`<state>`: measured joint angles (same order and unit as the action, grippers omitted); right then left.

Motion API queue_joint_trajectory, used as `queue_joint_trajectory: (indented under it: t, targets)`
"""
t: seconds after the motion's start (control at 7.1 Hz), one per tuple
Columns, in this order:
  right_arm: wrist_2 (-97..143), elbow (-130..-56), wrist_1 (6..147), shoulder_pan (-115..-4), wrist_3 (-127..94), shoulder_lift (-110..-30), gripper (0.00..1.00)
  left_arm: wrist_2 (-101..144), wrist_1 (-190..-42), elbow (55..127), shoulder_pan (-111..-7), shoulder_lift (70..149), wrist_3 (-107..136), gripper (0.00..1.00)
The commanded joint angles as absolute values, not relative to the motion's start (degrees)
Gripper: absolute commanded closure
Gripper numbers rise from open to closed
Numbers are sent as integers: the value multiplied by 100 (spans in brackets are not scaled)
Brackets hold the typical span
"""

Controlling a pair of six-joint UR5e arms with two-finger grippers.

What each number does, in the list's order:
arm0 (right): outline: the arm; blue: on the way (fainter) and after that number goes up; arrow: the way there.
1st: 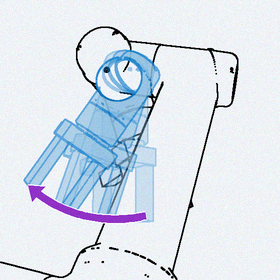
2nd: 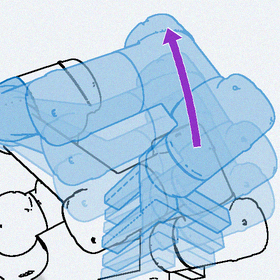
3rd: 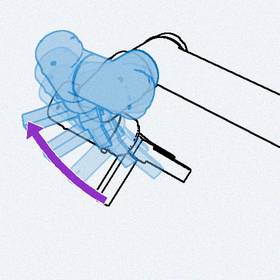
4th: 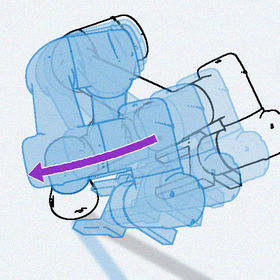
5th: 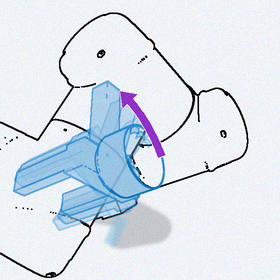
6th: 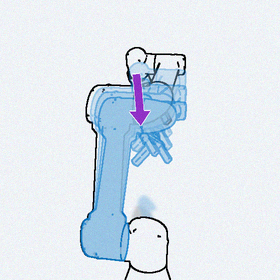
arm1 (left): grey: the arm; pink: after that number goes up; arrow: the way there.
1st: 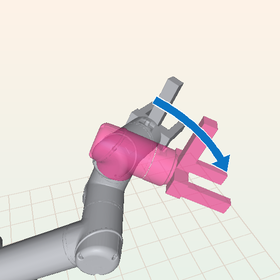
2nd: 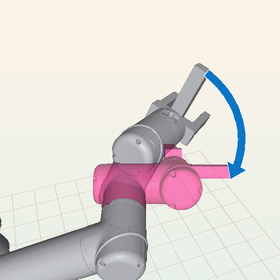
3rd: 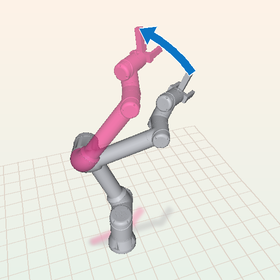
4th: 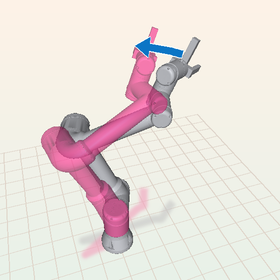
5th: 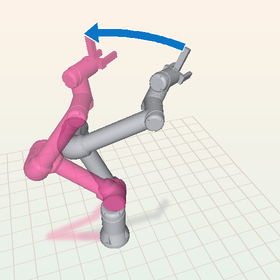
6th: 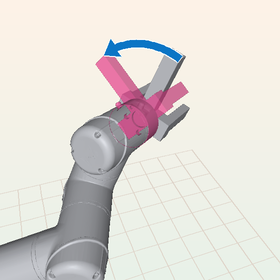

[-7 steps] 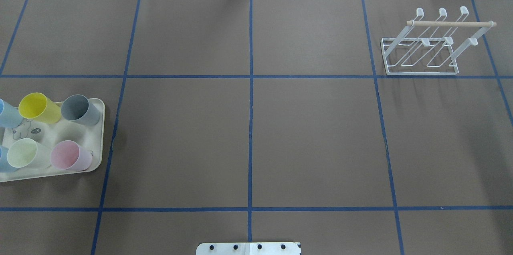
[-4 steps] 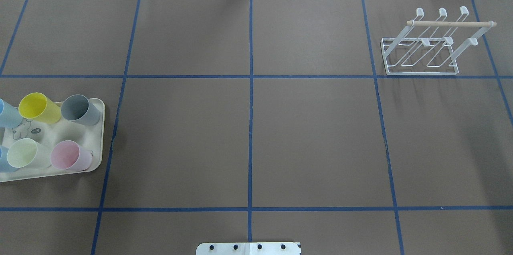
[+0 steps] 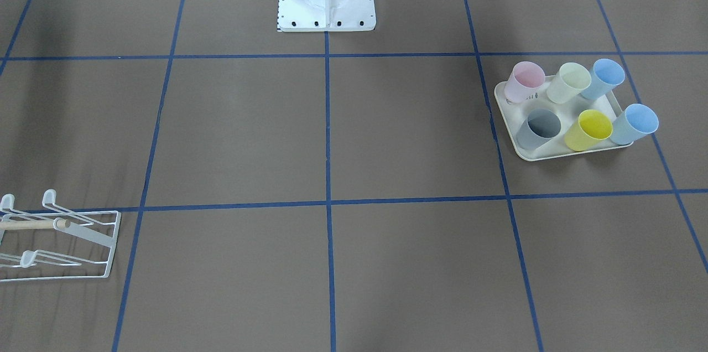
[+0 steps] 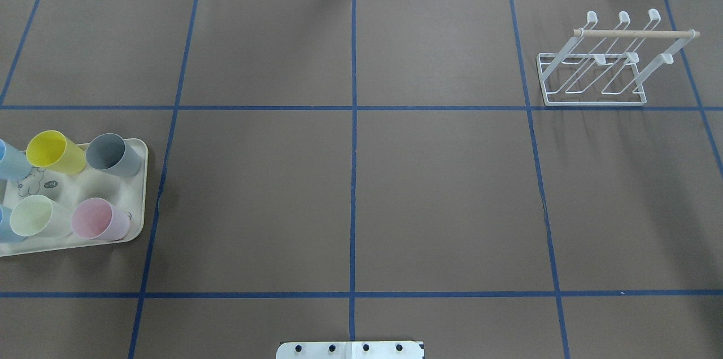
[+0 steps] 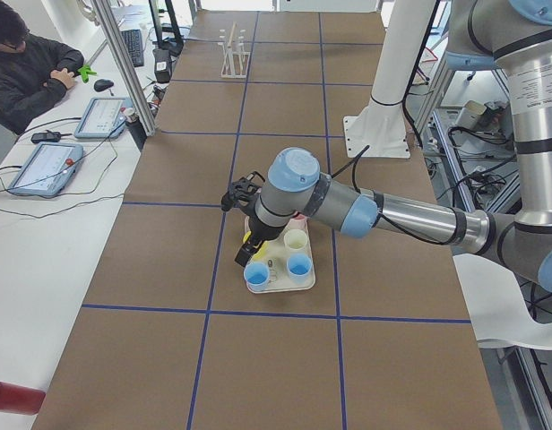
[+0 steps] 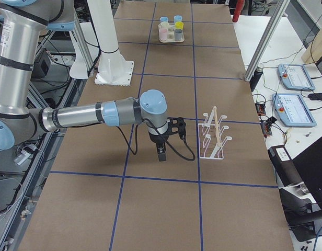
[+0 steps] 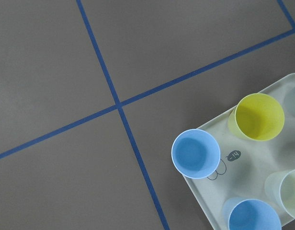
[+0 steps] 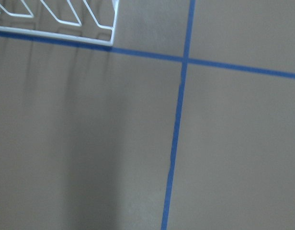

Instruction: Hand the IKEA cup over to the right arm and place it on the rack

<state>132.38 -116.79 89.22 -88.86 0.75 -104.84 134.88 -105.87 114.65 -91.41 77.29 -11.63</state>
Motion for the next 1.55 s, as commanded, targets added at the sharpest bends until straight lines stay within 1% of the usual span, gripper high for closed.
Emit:
queue_joint_trajectory:
  t: [0.0, 0.14, 0.28, 0.42, 0.56, 0.7, 0.84, 0.99, 1.13, 1.41]
  targets:
    - [13811, -11611, 8456, -8868, 35, -10249, 0, 13456, -11239, 11147, -9141, 8242, -1160, 0]
    - [13956, -11619, 8246, -8868, 61, -10257, 0, 13543, -11415, 10875, -9141, 8566, -1178, 0]
    - [13992, -11541, 8009, -8868, 44, -10344, 0, 13570, -11556, 10863, -9141, 8595, -969, 0]
    - [13992, -11618, 7894, -8868, 44, -10327, 0, 13570, -11671, 10872, -9141, 8604, -471, 0]
    - [14340, -11602, 7405, -8790, -217, -10284, 1, 13570, -12081, 10889, -9132, 8604, -405, 0]
    - [14796, -11567, 6878, -8293, -342, -10153, 1, 13562, -12355, 10803, -9036, 8535, -439, 0]
    - [15227, -11610, 6455, -8053, -1108, -10108, 2, 13527, -12375, 10654, -8835, 8525, -413, 0]
    - [14883, -11645, 5572, -7477, -2334, -10107, 1, 13552, -12445, 10365, -8694, 8525, -387, 0]
    - [14079, -11672, 4911, -6766, -2990, -10099, 1, 13501, -12602, 10180, -8614, 8491, -317, 0]
    - [13031, -11724, 4790, -5596, -4405, -9478, 1, 13491, -13075, 9881, -8360, 8272, -71, 0]
